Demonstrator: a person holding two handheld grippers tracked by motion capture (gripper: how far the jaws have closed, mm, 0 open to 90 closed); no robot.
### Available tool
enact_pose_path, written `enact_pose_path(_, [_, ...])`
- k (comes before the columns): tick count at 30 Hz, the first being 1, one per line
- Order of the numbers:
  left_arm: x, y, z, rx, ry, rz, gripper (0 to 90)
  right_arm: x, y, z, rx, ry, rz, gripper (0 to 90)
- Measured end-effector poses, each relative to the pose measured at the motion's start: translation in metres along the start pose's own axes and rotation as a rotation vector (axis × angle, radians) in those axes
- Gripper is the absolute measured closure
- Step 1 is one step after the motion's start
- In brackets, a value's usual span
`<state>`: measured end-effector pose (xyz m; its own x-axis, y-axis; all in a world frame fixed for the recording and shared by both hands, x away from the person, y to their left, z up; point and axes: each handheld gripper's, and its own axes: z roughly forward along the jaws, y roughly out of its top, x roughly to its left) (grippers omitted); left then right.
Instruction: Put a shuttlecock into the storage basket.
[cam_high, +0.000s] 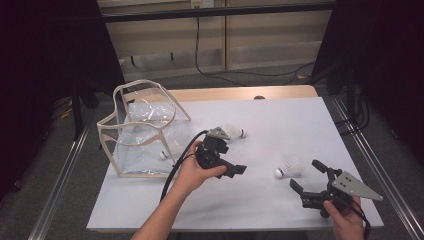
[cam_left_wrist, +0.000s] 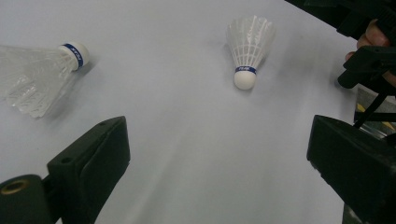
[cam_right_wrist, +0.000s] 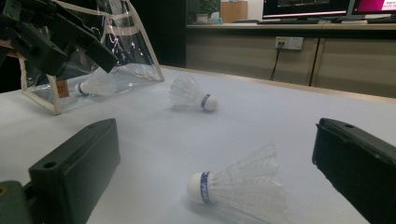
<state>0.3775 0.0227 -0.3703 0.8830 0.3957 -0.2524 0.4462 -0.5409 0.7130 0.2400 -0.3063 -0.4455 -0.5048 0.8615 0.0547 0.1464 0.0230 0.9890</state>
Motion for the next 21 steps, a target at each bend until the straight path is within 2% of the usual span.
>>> enact_pose_path(13, [-0.002, 0.001, 0.011, -0.003, -0.016, 0.015, 6.1, 0.0, 0.0, 0.0, -0.001, 0.002, 0.001, 0.6])
enact_pose_path(21, [-0.003, 0.001, 0.019, 0.009, -0.007, 0.022, 6.1, 0.0, 0.0, 0.0, -0.001, 0.003, 0.001, 0.7])
